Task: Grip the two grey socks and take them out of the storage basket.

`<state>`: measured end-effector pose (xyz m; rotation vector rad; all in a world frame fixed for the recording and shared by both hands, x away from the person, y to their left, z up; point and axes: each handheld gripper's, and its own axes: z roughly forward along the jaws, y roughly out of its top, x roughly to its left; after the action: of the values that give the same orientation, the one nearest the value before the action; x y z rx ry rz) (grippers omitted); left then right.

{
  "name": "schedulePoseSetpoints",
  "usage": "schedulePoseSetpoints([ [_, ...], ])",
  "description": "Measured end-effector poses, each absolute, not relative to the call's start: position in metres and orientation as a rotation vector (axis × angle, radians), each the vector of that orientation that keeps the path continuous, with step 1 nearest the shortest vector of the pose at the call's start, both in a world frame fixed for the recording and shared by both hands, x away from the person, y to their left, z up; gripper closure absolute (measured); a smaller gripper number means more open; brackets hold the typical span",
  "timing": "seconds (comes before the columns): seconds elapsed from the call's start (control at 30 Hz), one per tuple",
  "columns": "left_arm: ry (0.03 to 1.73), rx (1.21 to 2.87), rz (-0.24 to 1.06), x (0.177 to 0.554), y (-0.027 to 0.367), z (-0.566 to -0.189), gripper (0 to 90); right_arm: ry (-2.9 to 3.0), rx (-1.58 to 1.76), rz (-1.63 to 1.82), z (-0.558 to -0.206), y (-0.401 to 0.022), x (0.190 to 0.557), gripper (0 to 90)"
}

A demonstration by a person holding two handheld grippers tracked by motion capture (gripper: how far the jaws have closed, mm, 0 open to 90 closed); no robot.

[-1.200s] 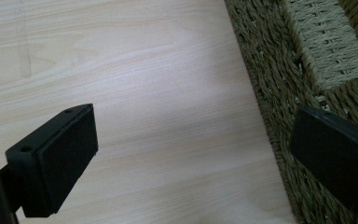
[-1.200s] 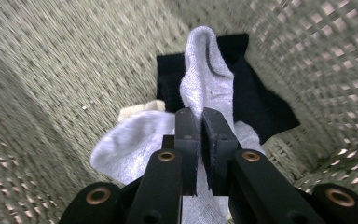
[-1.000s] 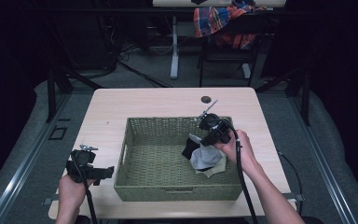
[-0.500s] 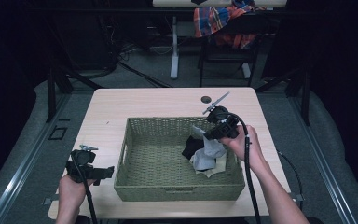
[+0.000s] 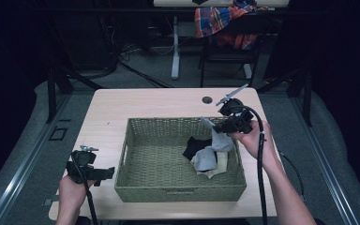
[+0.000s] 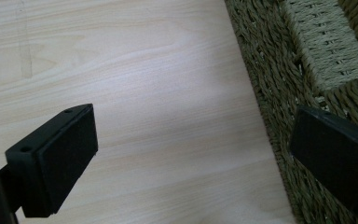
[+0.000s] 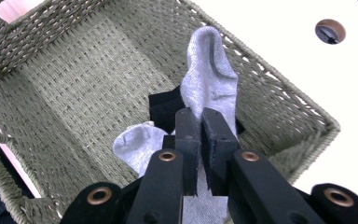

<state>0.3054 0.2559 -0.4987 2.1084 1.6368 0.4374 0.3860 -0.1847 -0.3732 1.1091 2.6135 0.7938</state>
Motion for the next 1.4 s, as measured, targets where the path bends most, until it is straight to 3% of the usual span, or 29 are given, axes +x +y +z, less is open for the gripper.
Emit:
schedulePoseSetpoints([
  [1.4,1.635,2.109,0.436,0.305,0.256,-0.498,1.5,2.385,1.379,0.724,-0.358,-0.281,0.387,85.8],
])
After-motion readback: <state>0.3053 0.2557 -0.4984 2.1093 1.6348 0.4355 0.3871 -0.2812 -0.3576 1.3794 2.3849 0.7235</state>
